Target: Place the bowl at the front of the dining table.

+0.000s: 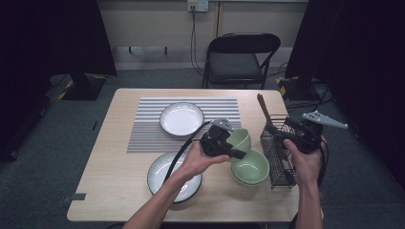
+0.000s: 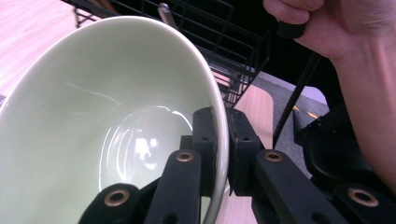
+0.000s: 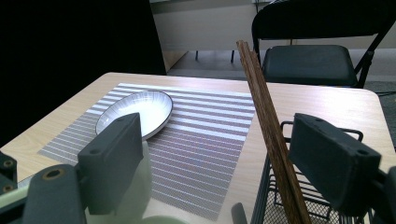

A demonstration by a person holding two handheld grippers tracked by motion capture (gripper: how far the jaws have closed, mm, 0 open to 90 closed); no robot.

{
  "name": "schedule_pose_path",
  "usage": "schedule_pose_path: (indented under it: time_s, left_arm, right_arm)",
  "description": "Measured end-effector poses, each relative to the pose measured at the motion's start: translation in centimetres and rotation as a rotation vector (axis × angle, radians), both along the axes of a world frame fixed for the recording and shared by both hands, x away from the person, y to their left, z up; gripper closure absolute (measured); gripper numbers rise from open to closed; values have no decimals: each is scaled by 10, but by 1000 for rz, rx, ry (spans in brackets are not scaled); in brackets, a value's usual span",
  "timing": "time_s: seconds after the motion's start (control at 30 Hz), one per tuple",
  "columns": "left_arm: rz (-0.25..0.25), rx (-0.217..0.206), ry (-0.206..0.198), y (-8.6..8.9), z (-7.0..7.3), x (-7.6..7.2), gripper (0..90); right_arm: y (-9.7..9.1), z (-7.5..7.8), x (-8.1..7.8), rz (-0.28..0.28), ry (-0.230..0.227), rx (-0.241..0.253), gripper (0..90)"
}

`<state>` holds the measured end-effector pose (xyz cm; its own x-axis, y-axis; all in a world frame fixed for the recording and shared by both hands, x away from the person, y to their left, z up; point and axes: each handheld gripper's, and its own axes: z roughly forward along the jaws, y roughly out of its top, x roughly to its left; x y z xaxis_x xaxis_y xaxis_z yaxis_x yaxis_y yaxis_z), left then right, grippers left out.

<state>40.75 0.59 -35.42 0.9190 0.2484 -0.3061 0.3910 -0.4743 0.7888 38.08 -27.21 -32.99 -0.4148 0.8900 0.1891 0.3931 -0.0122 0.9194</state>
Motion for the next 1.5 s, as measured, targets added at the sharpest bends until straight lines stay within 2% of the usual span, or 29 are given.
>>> schedule_pose_path:
  time_s: [0.13, 0.2, 0.23, 0.27, 0.5, 0.53, 0.73, 0.83, 0.9, 1.0, 1.23, 1.3, 1.5]
  left_arm:
    - [23, 3, -4, 7, 1, 4, 838]
    - [59, 8, 10, 16, 2, 10, 839]
    - [59, 8, 10, 16, 2, 10, 838]
    - [91, 3, 14, 21, 1, 13, 839]
    - [144, 6, 9, 36, 3, 22, 838]
    - [172, 8, 9, 44, 3, 27, 838]
    - [220, 0, 13, 58, 3, 36, 838]
    - [266, 2, 16, 68, 3, 43, 837]
    - [275, 7, 10, 71, 3, 44, 837]
    - [315, 16, -3, 80, 3, 49, 837]
    - [373, 23, -10, 92, 2, 56, 836]
    - [407, 34, -9, 98, 0, 60, 836]
    - [458, 44, -9, 109, -3, 68, 836]
  right_arm:
    - [0, 0, 0, 2, -3, -4, 172]
    - [0, 0, -1, -1, -2, -1, 172]
    - [-1, 1, -1, -4, -1, 2, 172]
    - [-1, 1, -1, -3, -2, 2, 172]
    - [-1, 0, 0, -4, -1, 0, 172]
    - [-1, 0, 0, -2, 1, 2, 172]
    - [0, -1, 1, 0, 4, -3, 172]
    - [1, -1, 1, -3, 6, -8, 172]
    - [1, -1, 1, -5, 5, -10, 172]
    - [1, -2, 1, -7, 6, -9, 173]
    - [1, -4, 3, -4, 20, 3, 175]
    - [2, -4, 3, -4, 19, -1, 175]
    - [2, -3, 2, -2, 10, -4, 175]
